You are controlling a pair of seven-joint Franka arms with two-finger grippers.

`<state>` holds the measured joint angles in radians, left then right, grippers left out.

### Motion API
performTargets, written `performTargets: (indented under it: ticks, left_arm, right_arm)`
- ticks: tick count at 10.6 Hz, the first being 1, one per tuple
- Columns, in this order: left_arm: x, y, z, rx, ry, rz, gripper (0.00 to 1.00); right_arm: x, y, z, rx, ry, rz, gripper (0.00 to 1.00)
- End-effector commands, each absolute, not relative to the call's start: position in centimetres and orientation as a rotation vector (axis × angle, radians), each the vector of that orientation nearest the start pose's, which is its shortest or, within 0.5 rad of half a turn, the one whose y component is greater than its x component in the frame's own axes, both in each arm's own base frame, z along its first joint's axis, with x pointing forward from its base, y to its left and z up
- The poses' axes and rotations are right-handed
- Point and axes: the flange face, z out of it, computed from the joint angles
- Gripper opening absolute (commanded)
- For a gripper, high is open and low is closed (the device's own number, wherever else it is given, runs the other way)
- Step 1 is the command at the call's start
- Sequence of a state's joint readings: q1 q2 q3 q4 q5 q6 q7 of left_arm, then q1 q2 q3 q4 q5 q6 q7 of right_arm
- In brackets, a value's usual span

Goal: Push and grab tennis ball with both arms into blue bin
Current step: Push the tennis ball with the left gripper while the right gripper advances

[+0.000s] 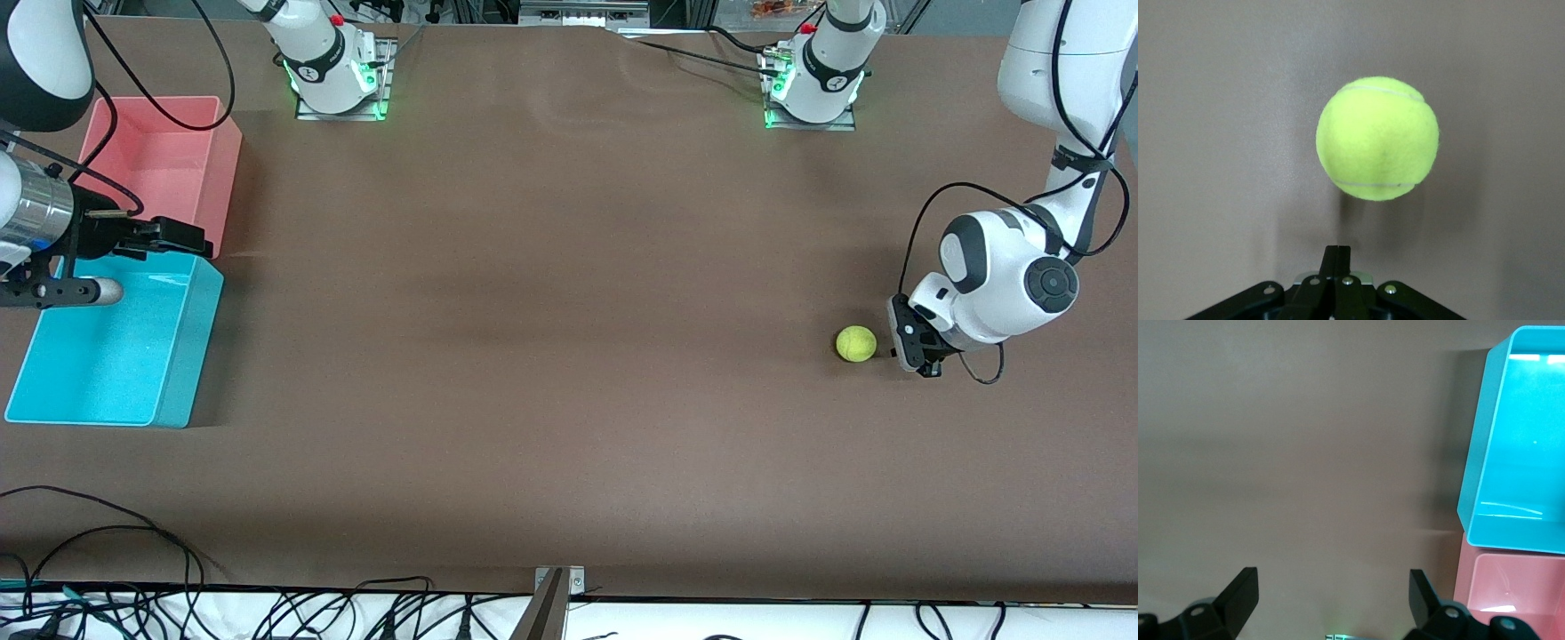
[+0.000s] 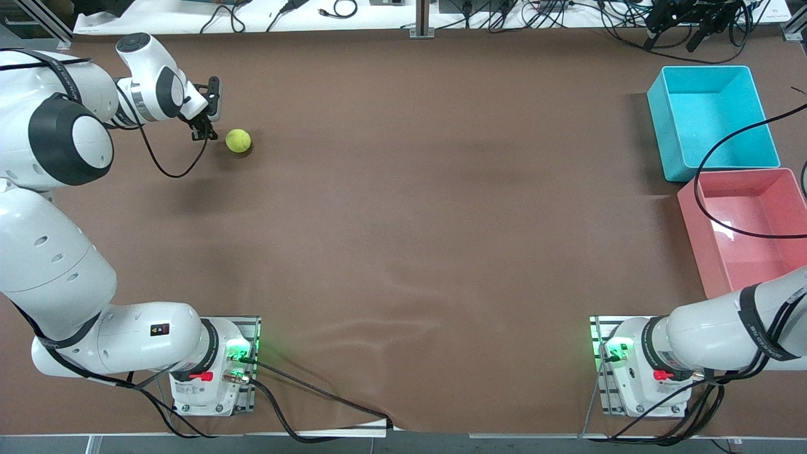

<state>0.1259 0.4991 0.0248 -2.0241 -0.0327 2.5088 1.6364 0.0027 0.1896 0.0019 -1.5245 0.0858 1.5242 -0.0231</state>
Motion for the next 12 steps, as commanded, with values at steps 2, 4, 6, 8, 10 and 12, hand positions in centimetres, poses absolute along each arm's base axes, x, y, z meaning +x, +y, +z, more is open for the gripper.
performTargets:
  ticks: [2,4,6,8,10,12]
  left_arm:
    - [59.0,8.9,18.8,-2.384,2.120,-0.018,0.00]
    - [58.9,8.3,18.6,-2.394,2.119,-0.014,0.00]
    - [58.8,5.7,17.6,-2.477,2.089,-0.054,0.00]
    - [58.8,1.6,16.5,-2.536,2.008,-0.063,0.00]
    - [59.3,-4.4,16.2,-2.634,1.875,-0.046,0.00]
    - [59.9,-6.1,16.7,-2.662,1.820,-0.061,0.00]
  right_arm:
    - [59.8,2.6,53.3,-3.010,-0.185,0.300,1.00]
    - [59.8,3.1,53.3,-2.996,-0.296,0.297,1.00]
    - [59.3,4.5,53.1,-2.974,-0.391,0.343,1.00]
    - [59.4,4.7,52.8,-2.967,-0.431,0.346,1.00]
    - [59.9,4.6,51.9,-2.906,-0.643,0.333,1.00]
    - [60.1,4.7,51.0,-2.868,-0.644,0.349,1.00]
